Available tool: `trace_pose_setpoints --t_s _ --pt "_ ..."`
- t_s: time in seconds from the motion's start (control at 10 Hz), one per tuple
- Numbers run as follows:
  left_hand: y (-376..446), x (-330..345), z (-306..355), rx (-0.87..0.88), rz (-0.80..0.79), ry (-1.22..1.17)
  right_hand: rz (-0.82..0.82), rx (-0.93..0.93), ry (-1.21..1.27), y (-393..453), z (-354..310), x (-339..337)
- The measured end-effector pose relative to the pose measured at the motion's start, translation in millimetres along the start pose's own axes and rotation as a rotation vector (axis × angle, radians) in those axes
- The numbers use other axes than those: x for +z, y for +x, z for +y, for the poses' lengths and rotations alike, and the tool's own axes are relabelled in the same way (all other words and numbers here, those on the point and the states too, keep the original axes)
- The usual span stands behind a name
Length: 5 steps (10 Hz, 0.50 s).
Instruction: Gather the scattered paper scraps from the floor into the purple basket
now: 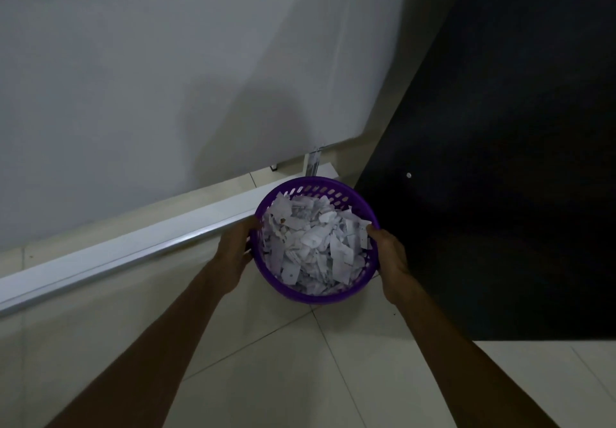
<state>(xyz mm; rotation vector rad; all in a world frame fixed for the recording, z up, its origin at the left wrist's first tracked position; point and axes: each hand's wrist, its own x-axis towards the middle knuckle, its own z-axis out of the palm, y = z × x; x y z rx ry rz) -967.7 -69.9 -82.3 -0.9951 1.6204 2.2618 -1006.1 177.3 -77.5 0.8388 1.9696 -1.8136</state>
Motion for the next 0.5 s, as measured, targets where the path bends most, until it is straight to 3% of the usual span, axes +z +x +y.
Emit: trace_pose_setpoints --t_s 0.2,0.3,0.5 --pt "-12 0 3 0.025 0.052 0.130 0.011 -0.082 -0.165 -18 -5 -5" --pt "-34 6 17 0.112 0.022 0.321 -0.049 -0.137 -0.273 -36 -17 -8" --pt "-103 17 98 0.263 0.046 0.600 -0.159 -0.199 -0.388 -107 -89 4"
